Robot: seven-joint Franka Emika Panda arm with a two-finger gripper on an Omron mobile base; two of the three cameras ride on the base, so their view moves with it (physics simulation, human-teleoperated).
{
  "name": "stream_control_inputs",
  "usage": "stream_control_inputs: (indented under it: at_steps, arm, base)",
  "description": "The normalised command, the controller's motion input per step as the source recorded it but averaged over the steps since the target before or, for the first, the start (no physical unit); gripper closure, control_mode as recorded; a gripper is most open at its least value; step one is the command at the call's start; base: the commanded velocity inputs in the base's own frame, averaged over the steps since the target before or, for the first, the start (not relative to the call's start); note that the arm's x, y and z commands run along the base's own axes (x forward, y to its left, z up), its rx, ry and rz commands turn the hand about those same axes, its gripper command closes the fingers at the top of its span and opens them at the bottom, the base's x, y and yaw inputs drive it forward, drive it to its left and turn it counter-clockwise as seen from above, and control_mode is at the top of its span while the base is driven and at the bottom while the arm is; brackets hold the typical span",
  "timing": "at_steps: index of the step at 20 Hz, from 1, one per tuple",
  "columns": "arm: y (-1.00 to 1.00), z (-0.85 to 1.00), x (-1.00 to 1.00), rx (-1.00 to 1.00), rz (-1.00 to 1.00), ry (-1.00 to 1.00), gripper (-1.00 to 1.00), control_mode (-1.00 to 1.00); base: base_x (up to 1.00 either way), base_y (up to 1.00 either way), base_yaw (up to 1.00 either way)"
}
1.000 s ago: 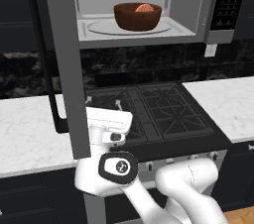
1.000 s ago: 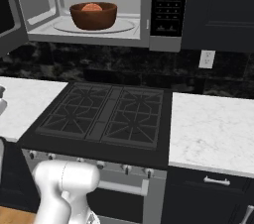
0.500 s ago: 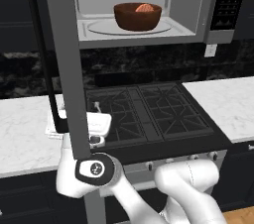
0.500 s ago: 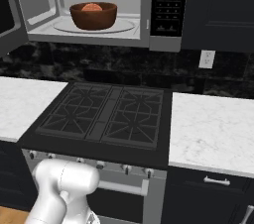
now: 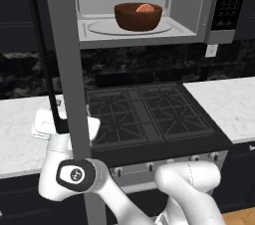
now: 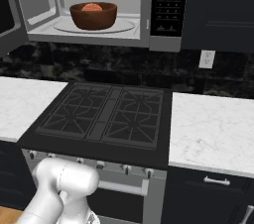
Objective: Open the microwave, place the bowl with waffle inside the microwave, then close the microwave door and turn it on.
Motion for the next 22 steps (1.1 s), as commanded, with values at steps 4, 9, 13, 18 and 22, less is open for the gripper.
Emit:
stream_control_inputs:
  at_steps: [4,9,13,18,22]
  arm:
    - [0.00,0.19,0.00,0.29,0.00,-0.11,-1.00,-1.00]
    - [0.00,0.41,0.00,0.30,0.00,-0.12,-1.00,-1.00]
    - [-0.03,0.34,0.00,0.28,0.00,-0.14,-1.00,-1.00]
    - [-0.27,0.09,0.00,0.29,0.00,-0.22,-1.00,-1.00]
    - [-0.57,0.00,0.00,0.37,0.00,-0.25,-1.00,-1.00]
  base:
    - [0.00,0.00,0.00]
    - [0.00,0.00,0.00]
    - [0.00,0.00,0.00]
    - [0.00,0.00,0.00]
    - [0.00,0.00,0.00]
